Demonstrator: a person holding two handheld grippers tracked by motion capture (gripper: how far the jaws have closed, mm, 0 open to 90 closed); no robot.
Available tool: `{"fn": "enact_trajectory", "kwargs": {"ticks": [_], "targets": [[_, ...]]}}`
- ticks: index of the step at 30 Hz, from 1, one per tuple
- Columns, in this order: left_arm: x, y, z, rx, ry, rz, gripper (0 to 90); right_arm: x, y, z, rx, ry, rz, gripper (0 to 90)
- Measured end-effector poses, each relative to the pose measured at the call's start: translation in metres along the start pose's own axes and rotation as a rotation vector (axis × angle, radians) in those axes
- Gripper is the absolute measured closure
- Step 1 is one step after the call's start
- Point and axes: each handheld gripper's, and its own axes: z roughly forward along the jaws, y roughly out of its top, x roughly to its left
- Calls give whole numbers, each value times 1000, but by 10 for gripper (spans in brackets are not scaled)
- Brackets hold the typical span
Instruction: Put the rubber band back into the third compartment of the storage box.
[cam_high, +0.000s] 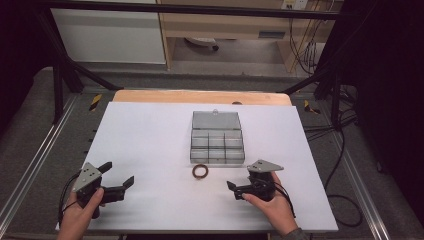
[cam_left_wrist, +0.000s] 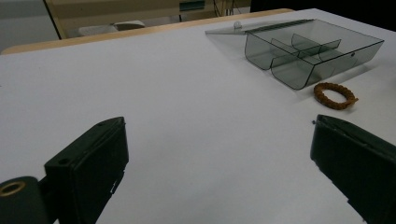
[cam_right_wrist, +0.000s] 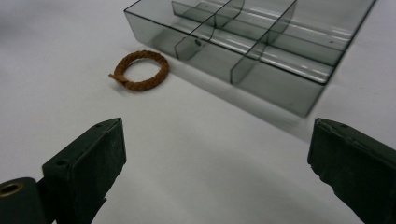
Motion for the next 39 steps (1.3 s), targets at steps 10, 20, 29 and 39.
{"fn": "enact_trajectory", "kwargs": {"ticks": [10,20,29,39], "targets": [[-3,0,2,6,-10,7,39,27,11,29,84,61,-46,86],[-4,0,2,11,-12,17,39,46,29,49,91,76,-27,237],[-5,0,2,14,-16,26,40,49,34,66,80,51,29,392],[-7,1,3,16,-19,31,40,46,33,85,75,-13,100,593]]}}
